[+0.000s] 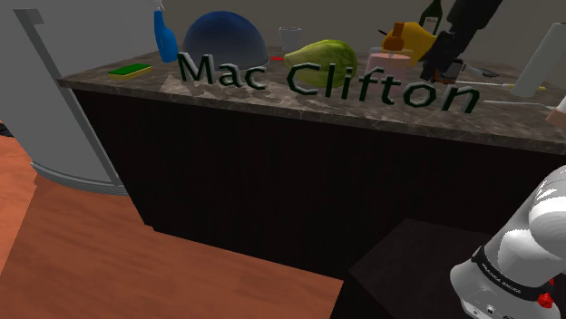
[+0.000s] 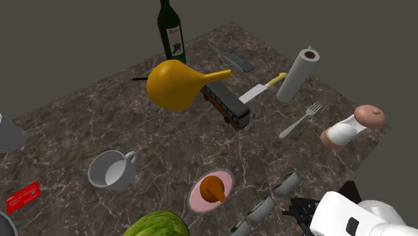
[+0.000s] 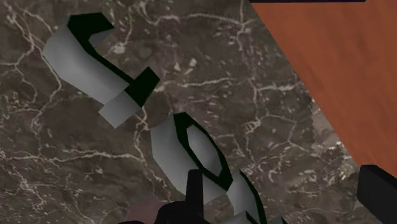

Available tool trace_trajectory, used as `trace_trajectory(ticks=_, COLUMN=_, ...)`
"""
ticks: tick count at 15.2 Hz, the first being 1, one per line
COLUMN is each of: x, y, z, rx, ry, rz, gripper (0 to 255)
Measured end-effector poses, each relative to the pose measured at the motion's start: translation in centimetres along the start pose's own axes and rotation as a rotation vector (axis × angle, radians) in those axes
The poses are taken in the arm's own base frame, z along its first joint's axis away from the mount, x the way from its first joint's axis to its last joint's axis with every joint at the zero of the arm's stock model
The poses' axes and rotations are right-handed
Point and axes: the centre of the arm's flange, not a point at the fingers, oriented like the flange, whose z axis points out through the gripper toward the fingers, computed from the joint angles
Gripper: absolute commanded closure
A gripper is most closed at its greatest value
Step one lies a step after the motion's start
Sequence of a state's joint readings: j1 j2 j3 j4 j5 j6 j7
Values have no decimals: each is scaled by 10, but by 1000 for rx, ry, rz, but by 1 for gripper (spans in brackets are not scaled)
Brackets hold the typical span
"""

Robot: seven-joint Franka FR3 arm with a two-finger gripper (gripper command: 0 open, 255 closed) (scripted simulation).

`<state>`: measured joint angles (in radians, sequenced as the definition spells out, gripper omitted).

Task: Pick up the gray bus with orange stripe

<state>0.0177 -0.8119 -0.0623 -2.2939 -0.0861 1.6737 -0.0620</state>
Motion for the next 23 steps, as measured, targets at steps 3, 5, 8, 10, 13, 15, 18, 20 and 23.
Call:
trace_trajectory(ticks=3, x=10, y=11, z=1, rx=0, ry=-6, rz=26, gripper=0)
trace_trajectory(ticks=5, x=23, y=32, z=4, rx=0, ry=-16, rz=64, gripper=0)
trace_trajectory(ticks=8, x=47, y=67, z=7, rx=-1, ry=-31, rz=128, gripper=0)
trace_trajectory(ticks=10, x=61, y=90, z=14, rx=-1, ry=-41, rz=171, gripper=0)
trace_trajectory(ticks=13, x=78, y=128, z=19, rx=-3, ry=-56, rz=235, gripper=0)
trace_trajectory(ticks=15, x=89, y=149, z=21, rx=-3, ry=-67, rz=278, gripper=0)
trace_trajectory(ticks=18, x=103, y=186, z=30, rx=-4, ry=-82, rz=343, gripper=0)
trace_trajectory(ticks=20, x=108, y=214, z=31, rx=-4, ry=-93, rz=386, gripper=0)
trace_trajectory(ticks=23, x=122, y=255, z=36, rx=-6, ry=-108, rz=450, gripper=0)
